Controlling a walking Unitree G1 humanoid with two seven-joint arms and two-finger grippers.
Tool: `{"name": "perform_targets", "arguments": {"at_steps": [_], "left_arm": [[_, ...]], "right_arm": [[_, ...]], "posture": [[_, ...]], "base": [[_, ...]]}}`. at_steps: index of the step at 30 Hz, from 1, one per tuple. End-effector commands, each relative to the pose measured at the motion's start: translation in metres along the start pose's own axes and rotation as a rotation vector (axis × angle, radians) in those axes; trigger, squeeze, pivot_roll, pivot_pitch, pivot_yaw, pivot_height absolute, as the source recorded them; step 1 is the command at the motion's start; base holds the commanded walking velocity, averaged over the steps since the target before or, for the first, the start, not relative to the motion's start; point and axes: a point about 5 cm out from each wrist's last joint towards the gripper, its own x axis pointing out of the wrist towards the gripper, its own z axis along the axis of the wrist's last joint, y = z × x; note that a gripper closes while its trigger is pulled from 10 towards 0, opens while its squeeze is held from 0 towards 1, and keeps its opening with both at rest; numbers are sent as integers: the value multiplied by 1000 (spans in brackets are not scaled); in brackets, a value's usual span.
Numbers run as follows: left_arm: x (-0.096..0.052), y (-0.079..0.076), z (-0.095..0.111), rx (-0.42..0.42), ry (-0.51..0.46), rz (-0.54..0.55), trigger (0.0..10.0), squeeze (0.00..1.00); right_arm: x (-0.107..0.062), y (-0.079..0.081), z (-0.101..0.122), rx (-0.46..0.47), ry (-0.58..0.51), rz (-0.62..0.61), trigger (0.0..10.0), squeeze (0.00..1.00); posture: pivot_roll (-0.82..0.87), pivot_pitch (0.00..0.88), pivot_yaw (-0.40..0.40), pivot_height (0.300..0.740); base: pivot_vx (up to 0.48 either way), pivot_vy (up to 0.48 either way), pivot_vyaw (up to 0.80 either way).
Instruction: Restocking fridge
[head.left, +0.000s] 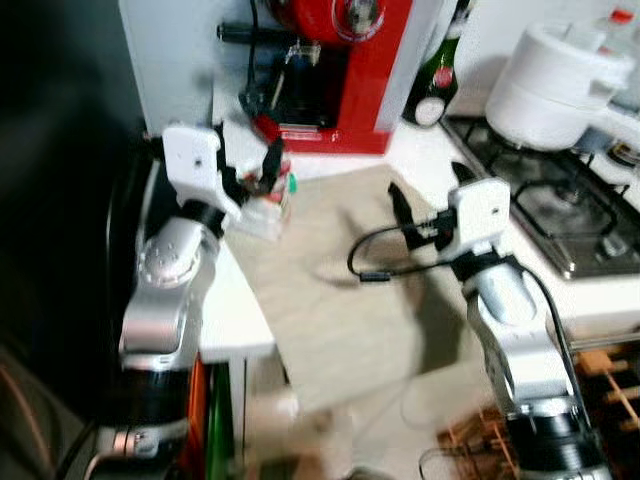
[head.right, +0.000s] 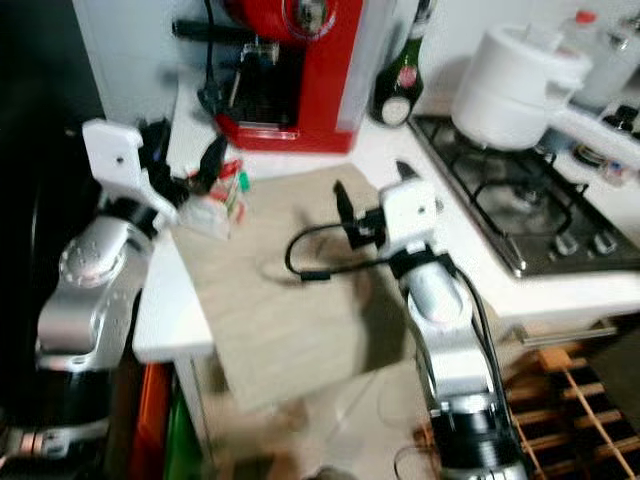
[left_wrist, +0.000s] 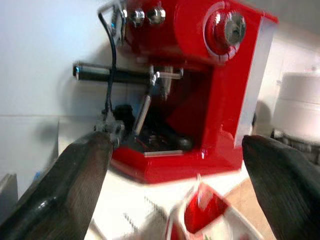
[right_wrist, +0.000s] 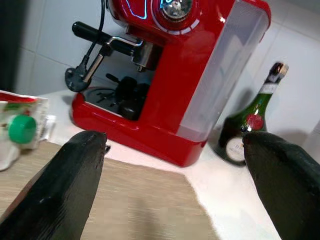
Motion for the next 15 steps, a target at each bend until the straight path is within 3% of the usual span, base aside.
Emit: {"name": "perform_targets", "arguments": {"at_steps": [1, 8, 11, 15], "left_arm": [[1, -7, 0, 1, 7, -41, 10000, 0], [3, -2, 1, 55, 40, -104, 10000, 0], [12, 6, 0, 85, 67, -97, 10000, 0], [35, 18, 5, 117, 100, -103, 10000, 0]], "right_arm": [[-4, -2, -1, 1, 1, -20, 10000, 0], [-11, 13, -1, 29, -18, -58, 10000, 0], [-14, 15, 0, 26, -26, -72, 10000, 0], [-26, 14, -1, 23, -10, -126, 10000, 0]], "posture": [[-43, 0, -49, 740], [-50, 0, 50, 740], [-62, 0, 70, 740], [-96, 0, 117, 740]], "base": [[0, 0, 0], [0, 0, 0], [0, 0, 0], [0, 0, 0]]}}
